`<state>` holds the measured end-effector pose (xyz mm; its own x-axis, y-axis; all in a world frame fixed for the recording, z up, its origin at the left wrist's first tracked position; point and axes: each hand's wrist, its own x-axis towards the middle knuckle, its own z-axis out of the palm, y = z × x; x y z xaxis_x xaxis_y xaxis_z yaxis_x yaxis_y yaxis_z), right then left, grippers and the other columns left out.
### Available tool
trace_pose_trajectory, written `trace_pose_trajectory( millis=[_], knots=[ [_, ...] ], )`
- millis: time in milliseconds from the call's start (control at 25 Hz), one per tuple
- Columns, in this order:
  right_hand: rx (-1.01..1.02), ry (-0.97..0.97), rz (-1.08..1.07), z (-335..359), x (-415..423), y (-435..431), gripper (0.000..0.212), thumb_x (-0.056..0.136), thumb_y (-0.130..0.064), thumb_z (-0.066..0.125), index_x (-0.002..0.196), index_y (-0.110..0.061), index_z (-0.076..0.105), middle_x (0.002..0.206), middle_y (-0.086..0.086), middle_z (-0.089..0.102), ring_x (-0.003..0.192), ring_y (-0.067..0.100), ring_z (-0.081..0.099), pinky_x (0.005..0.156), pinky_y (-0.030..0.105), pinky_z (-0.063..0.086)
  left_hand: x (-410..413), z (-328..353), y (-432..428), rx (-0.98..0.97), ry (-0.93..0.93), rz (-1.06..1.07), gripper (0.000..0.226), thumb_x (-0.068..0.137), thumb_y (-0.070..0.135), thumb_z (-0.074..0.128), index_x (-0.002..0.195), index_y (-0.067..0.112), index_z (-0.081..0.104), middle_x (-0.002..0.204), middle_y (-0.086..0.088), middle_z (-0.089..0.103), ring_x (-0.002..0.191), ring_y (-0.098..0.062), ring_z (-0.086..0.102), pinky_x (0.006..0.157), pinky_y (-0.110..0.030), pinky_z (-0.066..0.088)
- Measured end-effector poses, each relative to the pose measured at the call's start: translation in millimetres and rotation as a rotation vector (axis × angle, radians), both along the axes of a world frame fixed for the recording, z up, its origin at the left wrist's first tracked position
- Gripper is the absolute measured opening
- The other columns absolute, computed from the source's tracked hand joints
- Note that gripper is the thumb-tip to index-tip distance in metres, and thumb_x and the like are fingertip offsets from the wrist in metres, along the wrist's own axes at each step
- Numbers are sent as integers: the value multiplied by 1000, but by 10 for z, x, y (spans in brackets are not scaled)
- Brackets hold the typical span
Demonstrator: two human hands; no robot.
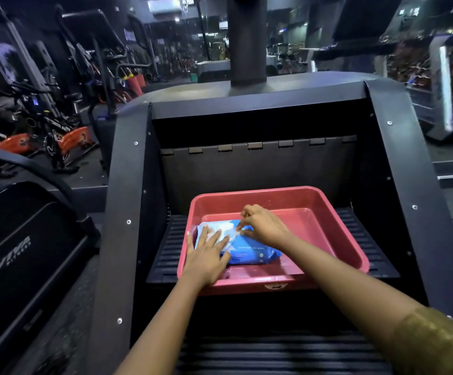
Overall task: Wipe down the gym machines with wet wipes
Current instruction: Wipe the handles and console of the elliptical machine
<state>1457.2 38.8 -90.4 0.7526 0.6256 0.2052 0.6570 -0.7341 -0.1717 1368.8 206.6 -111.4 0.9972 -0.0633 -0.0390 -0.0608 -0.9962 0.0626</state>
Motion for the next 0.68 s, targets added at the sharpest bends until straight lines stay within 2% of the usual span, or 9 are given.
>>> trace_pose_trajectory(
  millis=[40,120,160,240,320,400,560,680],
  knots=[
    [-73,-120,69,45,2,31,18,79,-29,70,96,-24,72,106,1,57,101,21,52,76,32,39,2,2,3,1,2,1,51,101,39,25,151,33,18,160,9,8,147,-18,-10,111,-51,-17],
    [-138,-342,167,84,4,61,18,62,-35,82,74,-26,72,89,-5,61,83,19,58,63,28,38,2,7,-1,6,7,2,51,101,39,24,151,33,17,160,8,7,147,-19,-11,111,-51,-18],
    [-169,-394,191,103,-3,67,20,55,-36,85,65,-27,70,81,-7,61,75,18,58,59,26,38,1,6,-2,9,10,1,51,101,40,23,151,33,16,160,8,7,147,-20,-12,111,-51,-18],
    [-140,-437,204,122,2,56,17,54,-34,83,59,-28,68,73,-11,61,67,15,57,60,25,36,-3,11,-1,15,16,-1,51,101,41,23,151,33,15,160,8,7,146,-20,-12,111,-52,-18],
    [-47,-403,176,131,-3,19,6,60,-31,76,60,-28,70,71,-13,62,65,16,56,63,28,30,1,20,-2,9,20,4,51,101,41,23,151,34,14,160,8,7,147,-20,-12,110,-52,-19],
    [31,-374,130,111,19,-20,5,64,-28,69,63,-25,72,72,-11,65,67,20,58,65,30,31,12,31,-5,3,26,8,51,101,40,24,151,34,15,160,8,8,147,-20,-11,109,-55,-19],
    [194,-187,-100,113,20,-12,11,84,-23,63,85,-20,74,95,-4,66,94,21,56,73,32,30,20,41,-7,-4,33,19,52,100,40,26,151,34,15,160,8,9,147,-20,-10,108,-58,-17],
    [519,-73,-213,44,3,-1,11,83,-11,63,85,-13,74,94,5,66,91,24,58,78,31,43,16,46,-11,-6,38,18,53,100,39,27,151,34,14,160,8,7,146,-21,-12,108,-60,-16]
  ],
)
